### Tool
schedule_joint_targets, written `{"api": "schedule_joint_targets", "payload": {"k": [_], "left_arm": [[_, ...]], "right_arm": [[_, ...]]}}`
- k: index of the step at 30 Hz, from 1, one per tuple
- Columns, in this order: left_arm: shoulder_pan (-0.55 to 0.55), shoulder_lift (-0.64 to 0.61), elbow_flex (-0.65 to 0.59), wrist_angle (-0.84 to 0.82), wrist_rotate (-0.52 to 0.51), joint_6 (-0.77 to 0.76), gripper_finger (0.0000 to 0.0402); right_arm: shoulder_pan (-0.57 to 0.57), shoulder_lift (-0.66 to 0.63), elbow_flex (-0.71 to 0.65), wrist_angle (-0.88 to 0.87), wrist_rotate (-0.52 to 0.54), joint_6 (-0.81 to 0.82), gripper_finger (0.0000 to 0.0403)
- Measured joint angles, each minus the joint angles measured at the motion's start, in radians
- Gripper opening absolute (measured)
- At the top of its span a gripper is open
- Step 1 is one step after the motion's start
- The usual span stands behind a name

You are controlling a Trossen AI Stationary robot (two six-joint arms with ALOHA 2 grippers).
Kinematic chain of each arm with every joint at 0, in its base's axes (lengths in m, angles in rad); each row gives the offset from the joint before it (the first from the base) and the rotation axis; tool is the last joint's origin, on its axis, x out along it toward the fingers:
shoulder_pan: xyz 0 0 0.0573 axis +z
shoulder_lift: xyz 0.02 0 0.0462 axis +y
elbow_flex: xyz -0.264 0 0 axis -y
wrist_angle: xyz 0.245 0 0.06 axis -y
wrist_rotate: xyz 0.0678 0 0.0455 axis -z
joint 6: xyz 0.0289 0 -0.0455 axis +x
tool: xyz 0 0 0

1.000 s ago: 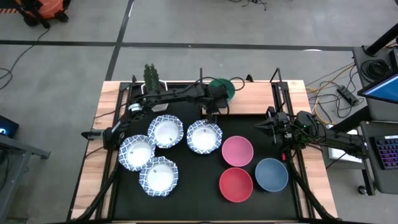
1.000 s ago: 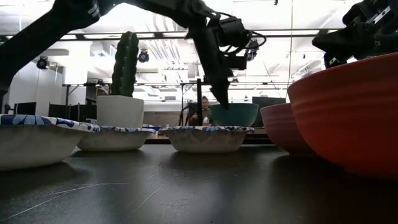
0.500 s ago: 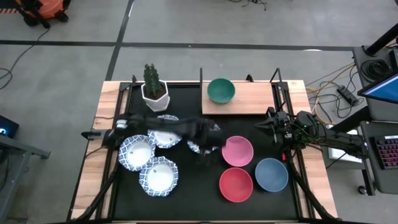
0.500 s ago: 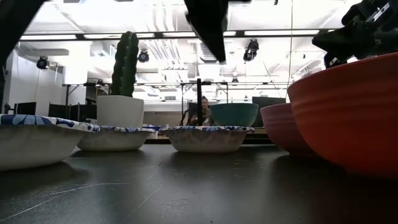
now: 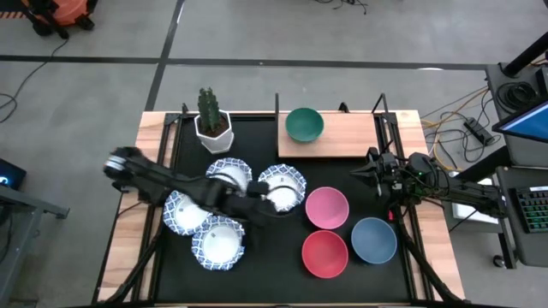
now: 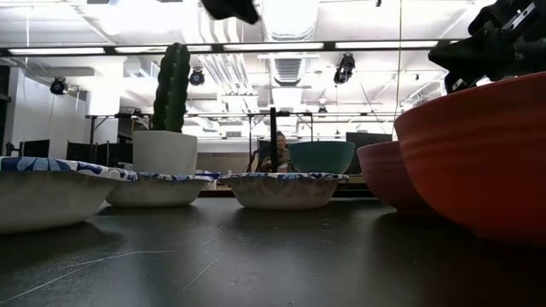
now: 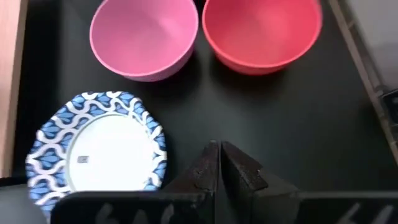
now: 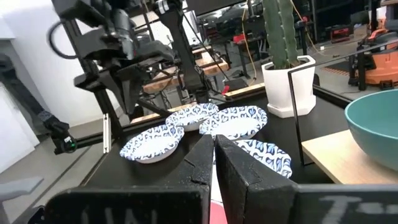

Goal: Place and stack bowls onto a shelf
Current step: Put the blue patterned bowl on the shelf

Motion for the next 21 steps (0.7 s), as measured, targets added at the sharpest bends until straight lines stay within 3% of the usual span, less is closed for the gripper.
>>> {"api": "schedule_joint_targets", "payload": {"k": [4,9,21], "left_arm": [[-0.004,-0.171,-0.239,0.214,-0.002,-0.053,0.0000],[-0.004,-0.345,-0.443,0.382,-0.006,-0.072,0.0000],[-0.004,-0.568,-0.593,0.418,-0.008,0.000,0.0000]], "right_arm": [[0.000,0.000,0.000,0.000,0.000,0.001,0.0009],[0.000,0.000,0.000,0.003,0.001,0.034,0.0009],[0.105,0.018,0.000,0.319,0.000,0.068,0.0009]]}}
